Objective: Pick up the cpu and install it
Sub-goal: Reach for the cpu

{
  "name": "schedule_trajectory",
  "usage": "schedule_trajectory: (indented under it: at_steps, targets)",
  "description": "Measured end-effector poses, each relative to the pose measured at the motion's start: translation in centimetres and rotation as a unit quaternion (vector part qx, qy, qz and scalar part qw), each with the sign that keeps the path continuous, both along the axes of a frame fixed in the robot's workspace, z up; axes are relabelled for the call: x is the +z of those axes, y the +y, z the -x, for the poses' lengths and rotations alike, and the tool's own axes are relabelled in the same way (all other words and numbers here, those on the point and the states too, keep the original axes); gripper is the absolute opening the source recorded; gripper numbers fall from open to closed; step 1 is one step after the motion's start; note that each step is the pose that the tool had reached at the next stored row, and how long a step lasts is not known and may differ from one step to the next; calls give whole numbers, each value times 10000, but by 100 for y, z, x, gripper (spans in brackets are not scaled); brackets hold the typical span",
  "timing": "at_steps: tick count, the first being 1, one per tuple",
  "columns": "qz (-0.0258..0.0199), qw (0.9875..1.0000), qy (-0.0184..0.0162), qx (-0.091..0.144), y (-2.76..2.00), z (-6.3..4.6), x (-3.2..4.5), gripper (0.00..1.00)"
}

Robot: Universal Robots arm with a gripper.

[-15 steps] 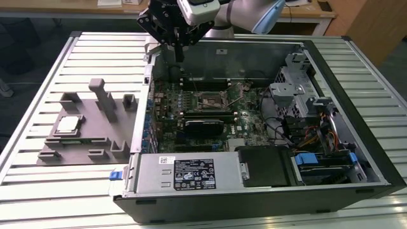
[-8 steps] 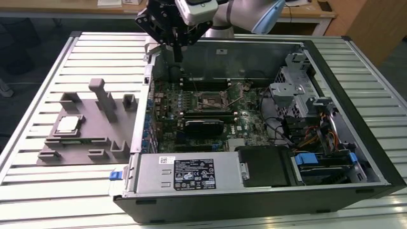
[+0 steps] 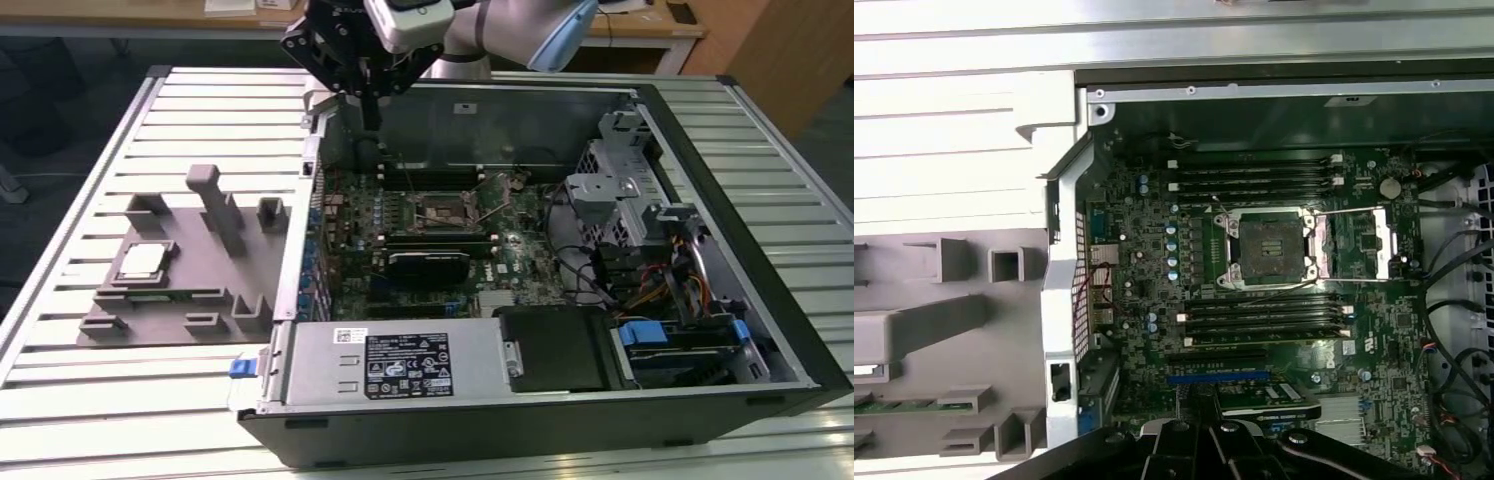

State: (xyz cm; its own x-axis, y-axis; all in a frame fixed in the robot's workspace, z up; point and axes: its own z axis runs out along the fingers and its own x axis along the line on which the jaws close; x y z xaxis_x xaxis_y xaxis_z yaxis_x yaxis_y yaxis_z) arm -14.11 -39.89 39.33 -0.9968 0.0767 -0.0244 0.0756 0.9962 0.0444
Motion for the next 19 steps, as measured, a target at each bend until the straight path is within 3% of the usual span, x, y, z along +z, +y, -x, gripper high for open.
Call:
schedule_trajectory:
  at_steps: [19]
  targets:
    - [0, 10000, 0, 0, 0, 47, 0, 11]
